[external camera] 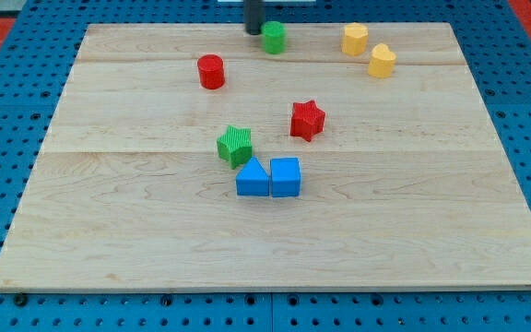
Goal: Place the red circle in between the red star and green circle
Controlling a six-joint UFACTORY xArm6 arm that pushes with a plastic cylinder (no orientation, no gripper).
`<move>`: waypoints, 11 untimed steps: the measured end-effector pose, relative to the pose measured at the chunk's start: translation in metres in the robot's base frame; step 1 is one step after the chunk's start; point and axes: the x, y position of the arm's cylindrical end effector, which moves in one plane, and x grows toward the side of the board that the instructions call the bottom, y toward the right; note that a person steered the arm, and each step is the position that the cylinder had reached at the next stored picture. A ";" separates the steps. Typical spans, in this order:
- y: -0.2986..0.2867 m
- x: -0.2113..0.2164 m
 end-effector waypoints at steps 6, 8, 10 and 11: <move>-0.067 0.109; -0.028 0.138; 0.084 0.131; 0.114 0.131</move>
